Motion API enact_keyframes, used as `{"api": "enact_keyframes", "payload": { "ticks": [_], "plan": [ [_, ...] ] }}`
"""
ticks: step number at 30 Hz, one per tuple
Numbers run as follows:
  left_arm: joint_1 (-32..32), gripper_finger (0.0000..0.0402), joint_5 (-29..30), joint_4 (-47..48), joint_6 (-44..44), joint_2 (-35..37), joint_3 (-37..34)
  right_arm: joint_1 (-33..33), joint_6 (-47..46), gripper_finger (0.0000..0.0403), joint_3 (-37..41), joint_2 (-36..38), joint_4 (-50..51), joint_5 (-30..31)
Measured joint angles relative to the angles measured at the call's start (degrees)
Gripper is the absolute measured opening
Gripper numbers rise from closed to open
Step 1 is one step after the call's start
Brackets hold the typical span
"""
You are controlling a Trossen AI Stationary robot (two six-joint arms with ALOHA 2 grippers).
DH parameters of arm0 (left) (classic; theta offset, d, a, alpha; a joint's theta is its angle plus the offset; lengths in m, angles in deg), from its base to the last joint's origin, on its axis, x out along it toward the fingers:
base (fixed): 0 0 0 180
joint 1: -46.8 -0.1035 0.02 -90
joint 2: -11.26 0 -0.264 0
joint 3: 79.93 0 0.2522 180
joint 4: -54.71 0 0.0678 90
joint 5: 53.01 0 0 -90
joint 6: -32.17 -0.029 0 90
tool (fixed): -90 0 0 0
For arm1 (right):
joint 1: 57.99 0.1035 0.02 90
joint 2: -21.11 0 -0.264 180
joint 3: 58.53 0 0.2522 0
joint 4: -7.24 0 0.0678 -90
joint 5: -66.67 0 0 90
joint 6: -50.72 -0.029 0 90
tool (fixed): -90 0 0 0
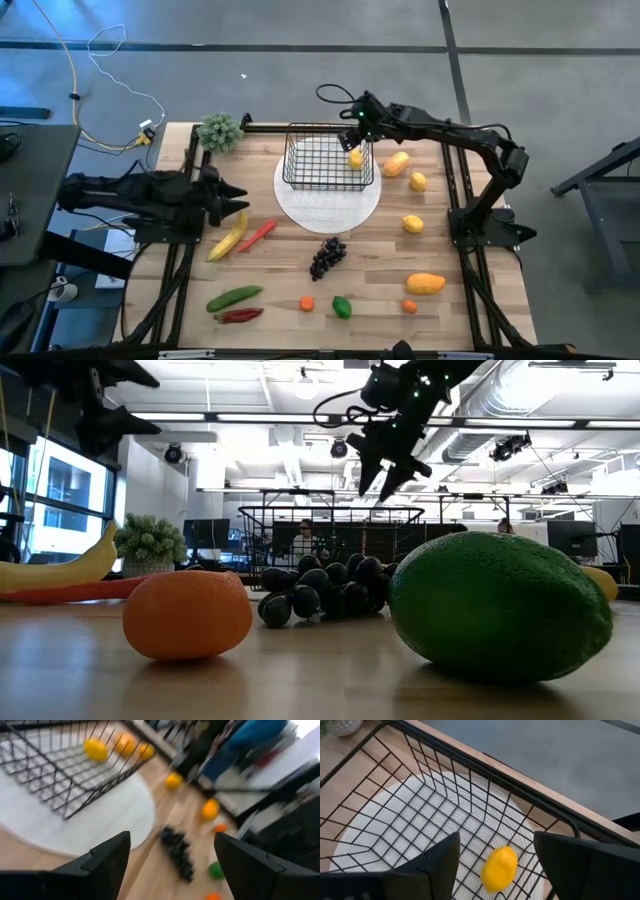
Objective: Build produce basket
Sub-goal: Put the orange carrot into the black wire basket
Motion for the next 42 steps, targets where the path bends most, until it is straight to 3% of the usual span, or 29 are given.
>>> {"api": "enact_keyframes", "payload": {
  "ticks": [6,16,42],
  "plan": [
    [0.0,0.028,-0.23,4.95,-4.94,-11.75,4.14,0.0,0.01,0.0236,-2.62,0.02,1.83,-0.02],
    [0.02,0.028,-0.81,5.17,-6.36,-26.75,4.3,0.0,-1.31,0.0236,-3.71,0.02,4.42,-0.07],
    [0.04,0.028,-0.75,1.68,-4.17,-46.64,4.28,0.0,-2.87,0.0236,-3.47,0.02,4.85,-0.13]
  ]
}}
